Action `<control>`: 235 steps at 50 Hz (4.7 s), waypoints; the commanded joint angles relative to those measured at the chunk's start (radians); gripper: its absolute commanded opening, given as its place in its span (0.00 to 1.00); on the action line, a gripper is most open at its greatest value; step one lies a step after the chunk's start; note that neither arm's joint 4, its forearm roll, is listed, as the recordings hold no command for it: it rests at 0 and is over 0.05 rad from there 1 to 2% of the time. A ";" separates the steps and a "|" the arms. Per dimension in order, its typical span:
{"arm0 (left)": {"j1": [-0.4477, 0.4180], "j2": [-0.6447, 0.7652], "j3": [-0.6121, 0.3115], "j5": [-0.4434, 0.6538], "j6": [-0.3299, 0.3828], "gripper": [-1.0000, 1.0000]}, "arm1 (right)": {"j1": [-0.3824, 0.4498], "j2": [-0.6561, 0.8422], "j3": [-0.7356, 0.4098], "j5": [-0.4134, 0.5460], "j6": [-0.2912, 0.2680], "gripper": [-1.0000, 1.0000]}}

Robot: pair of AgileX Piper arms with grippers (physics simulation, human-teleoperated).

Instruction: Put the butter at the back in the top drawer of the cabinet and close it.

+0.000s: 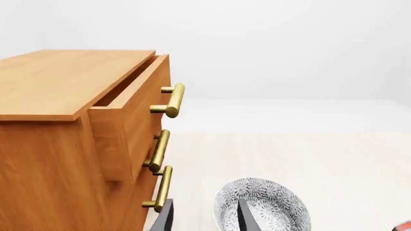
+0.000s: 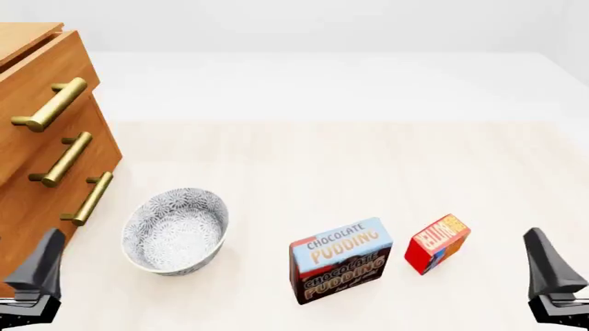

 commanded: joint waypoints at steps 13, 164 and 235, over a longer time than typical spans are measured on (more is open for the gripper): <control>-0.003 0.002 0.000 0.018 0.000 1.00 | 0.000 0.004 -0.003 -0.001 0.000 1.00; 0.017 0.483 -0.294 -0.118 1.242 1.00 | 0.000 0.004 -0.003 -0.001 0.000 1.00; 0.103 0.711 -0.309 -0.308 1.306 1.00 | 0.000 0.004 -0.003 -0.001 0.000 1.00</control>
